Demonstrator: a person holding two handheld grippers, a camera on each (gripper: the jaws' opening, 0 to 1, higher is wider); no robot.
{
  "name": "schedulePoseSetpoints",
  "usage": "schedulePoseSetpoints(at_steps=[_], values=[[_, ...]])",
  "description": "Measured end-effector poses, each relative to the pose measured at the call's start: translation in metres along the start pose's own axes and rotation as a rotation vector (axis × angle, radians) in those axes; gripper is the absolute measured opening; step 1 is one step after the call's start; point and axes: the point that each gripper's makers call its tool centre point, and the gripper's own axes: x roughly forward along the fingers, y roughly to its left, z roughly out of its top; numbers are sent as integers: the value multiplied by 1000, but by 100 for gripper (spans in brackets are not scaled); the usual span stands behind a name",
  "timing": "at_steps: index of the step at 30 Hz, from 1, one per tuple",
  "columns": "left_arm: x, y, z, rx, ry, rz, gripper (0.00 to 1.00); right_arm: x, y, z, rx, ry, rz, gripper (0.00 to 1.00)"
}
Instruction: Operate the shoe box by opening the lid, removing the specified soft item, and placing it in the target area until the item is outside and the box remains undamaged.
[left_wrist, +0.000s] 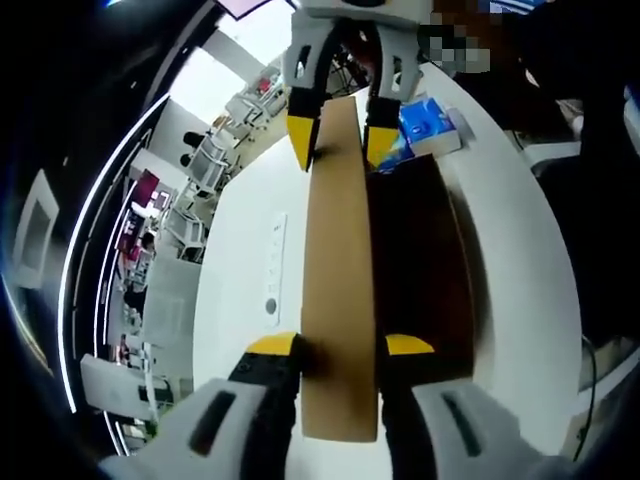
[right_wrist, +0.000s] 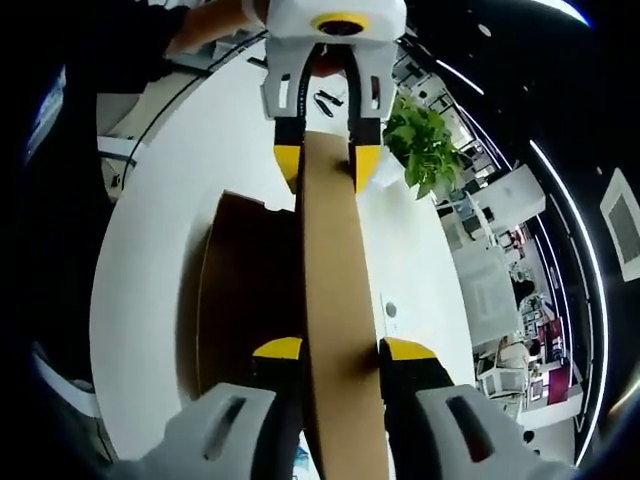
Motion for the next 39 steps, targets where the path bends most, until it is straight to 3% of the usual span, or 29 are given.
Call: schedulePoseSetpoints(at_steps=[14, 39], values=[[4, 0, 1, 23, 8, 31, 32, -1, 3, -1, -4, -12, -18, 28], [4, -14, -1, 79, 3, 107, 32, -3, 21, 0, -65, -13, -155, 27]])
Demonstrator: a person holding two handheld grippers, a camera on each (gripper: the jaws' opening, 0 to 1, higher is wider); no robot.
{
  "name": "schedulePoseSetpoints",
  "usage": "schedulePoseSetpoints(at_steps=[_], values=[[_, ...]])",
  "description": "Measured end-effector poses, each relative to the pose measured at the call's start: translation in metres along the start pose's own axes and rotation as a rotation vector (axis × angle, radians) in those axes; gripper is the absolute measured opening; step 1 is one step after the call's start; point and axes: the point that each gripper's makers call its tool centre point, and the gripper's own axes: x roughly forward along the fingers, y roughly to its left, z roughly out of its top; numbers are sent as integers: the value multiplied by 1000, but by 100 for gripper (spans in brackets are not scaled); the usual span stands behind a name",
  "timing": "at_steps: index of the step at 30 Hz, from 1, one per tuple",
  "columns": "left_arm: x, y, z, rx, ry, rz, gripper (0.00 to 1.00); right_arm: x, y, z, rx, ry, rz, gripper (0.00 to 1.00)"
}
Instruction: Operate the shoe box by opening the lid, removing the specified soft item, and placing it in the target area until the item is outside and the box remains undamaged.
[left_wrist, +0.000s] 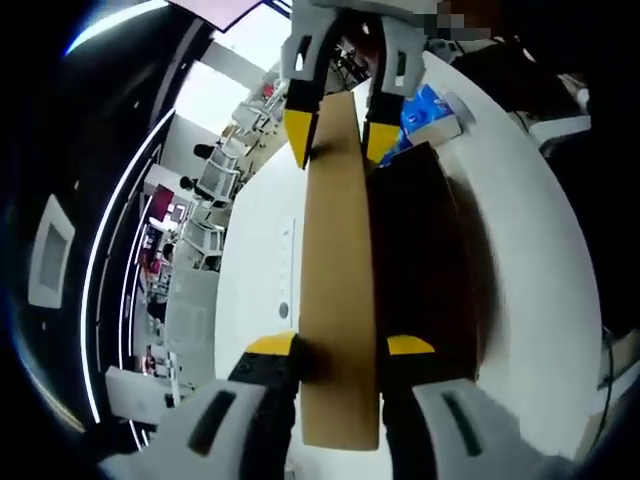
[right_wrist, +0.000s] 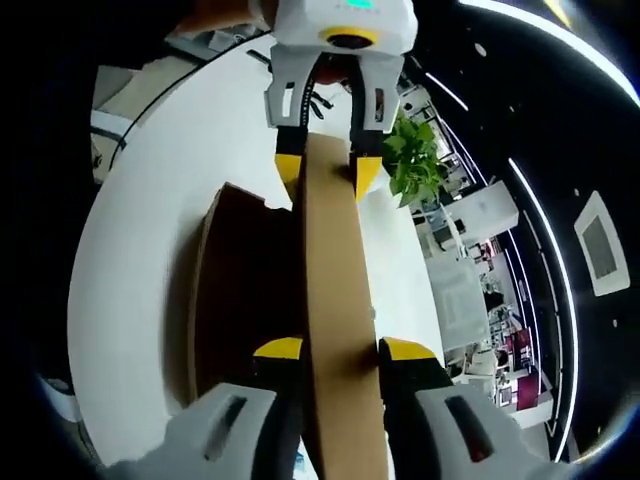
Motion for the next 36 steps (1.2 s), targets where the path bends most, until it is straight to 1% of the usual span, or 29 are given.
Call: schedulePoseSetpoints(at_steps=[9, 13, 18, 19, 21, 27, 32, 33, 36], values=[[0, -3, 1, 9, -24, 48, 32, -2, 8, 0, -18, -6, -45, 27], [0, -7, 2, 31, -16, 72, 32, -4, 13, -1, -32, 0, -60, 27], [1, -11, 2, 51, -8, 104, 32, -5, 18, -1, -50, -1, -96, 27], [1, -11, 2, 51, -9, 108, 32, -5, 18, -1, -57, -2, -103, 27], [1, -13, 2, 56, -8, 114, 32, -5, 19, -1, -44, -9, -111, 27], [0, -16, 2, 71, -4, 130, 32, -6, 24, -1, -59, -6, -141, 27], [-1, -22, 3, 89, 15, 165, 32, -9, 27, 0, -63, -12, -168, 27], [-1, -25, 2, 103, 26, 166, 32, -9, 30, 0, -67, -12, -169, 27], [-1, -29, 1, 111, 35, 174, 32, -8, 34, -1, -88, -6, -182, 27]])
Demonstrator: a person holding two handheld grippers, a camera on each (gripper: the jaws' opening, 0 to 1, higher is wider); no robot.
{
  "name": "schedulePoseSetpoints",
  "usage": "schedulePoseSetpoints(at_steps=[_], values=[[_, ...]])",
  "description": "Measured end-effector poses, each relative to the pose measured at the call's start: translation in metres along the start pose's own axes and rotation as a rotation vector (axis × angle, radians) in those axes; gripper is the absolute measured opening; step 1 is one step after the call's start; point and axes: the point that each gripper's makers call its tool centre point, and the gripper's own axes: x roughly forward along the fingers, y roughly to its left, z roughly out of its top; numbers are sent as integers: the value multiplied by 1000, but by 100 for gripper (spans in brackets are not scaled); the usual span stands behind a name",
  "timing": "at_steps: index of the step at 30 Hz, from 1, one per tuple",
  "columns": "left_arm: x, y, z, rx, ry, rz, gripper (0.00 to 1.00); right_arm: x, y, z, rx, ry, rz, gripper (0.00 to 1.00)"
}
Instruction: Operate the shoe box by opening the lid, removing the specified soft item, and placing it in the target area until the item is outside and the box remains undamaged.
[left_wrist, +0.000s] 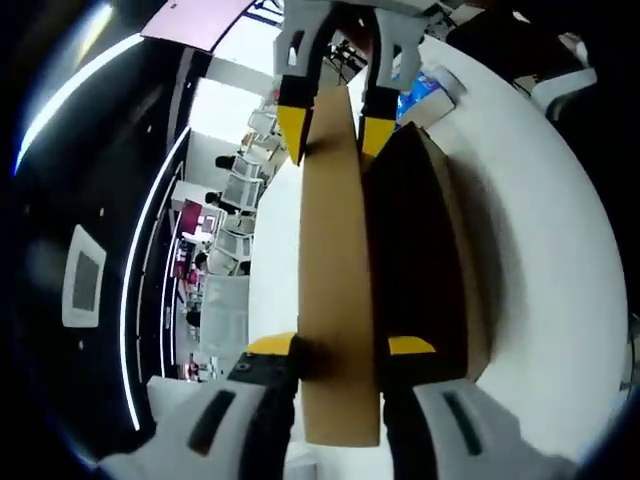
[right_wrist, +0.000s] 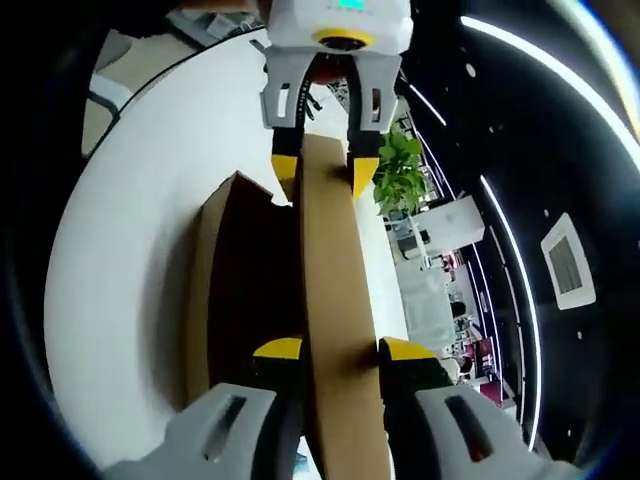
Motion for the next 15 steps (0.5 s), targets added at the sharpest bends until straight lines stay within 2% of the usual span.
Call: schedulePoseSetpoints(at_steps=[6, 15], values=[[-2, -3, 0, 9, 18, 3, 33, -1, 2, 0, -6, 8, -12, 27], [-2, -8, 1, 2, 12, 16, 32, -1, 7, -2, -12, 7, -26, 28]])
